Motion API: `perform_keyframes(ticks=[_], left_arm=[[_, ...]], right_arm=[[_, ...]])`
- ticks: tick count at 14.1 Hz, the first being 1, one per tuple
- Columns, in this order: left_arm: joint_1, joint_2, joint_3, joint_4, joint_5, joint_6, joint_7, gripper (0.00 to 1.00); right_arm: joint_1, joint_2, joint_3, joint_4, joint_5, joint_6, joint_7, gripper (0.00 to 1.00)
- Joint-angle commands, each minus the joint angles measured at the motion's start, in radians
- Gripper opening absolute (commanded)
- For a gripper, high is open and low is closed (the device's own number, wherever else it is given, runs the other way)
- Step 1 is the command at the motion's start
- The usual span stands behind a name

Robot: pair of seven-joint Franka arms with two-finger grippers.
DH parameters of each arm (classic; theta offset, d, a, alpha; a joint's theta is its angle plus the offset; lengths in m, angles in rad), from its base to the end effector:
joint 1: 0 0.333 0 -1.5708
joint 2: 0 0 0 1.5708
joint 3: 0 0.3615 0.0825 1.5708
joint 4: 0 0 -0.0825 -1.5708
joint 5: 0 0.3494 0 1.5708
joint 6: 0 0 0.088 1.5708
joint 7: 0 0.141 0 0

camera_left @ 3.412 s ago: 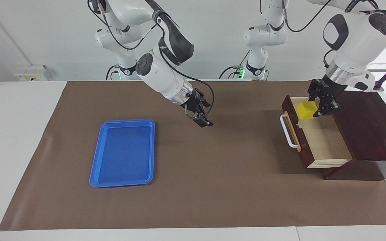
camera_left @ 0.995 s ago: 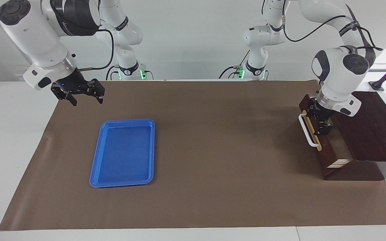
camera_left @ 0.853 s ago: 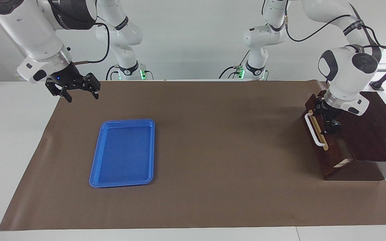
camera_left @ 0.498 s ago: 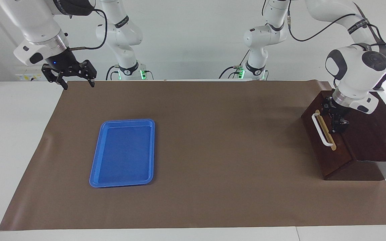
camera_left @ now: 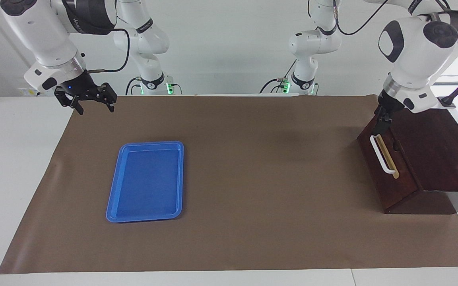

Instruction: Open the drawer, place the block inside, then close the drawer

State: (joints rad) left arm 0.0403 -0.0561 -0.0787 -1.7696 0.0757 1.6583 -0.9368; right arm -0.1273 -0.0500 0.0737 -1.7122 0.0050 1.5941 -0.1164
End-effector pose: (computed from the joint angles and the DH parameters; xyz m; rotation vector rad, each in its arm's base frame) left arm 0.4998 -0.0102 0.5852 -2.7487 -1.3108 0.0177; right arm 0.4974 -0.0250 0.6017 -3.1312 -0.0976 0.1064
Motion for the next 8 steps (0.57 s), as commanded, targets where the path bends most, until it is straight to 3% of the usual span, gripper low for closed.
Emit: perform_keyframes(ticks=[1,4,6,8], left_arm=[[-0.005,-0.056,0.013,-0.014,-0.059,-0.063,0.25,1.0],[-0.023,-0.044,0.011,-0.001,-0.068,-0.066,0.493,1.0],[-0.031,0.049,0.002,0.118,-0.071,-0.145,0.619,1.0],[-0.02,0.076,-0.015,0.16,-0.077,-0.153,0.694,1.0]], right_arm=[[-0.021,-0.001,0.014,-0.003,-0.017,0.004,0.017,1.0],[-0.021,0.013,0.014,0.036,-0.017,-0.045,0.023,1.0],[-0.021,0.015,0.014,0.042,-0.02,-0.057,0.023,1.0],[-0.021,0.016,0.014,0.054,-0.02,-0.065,0.023,1.0]])
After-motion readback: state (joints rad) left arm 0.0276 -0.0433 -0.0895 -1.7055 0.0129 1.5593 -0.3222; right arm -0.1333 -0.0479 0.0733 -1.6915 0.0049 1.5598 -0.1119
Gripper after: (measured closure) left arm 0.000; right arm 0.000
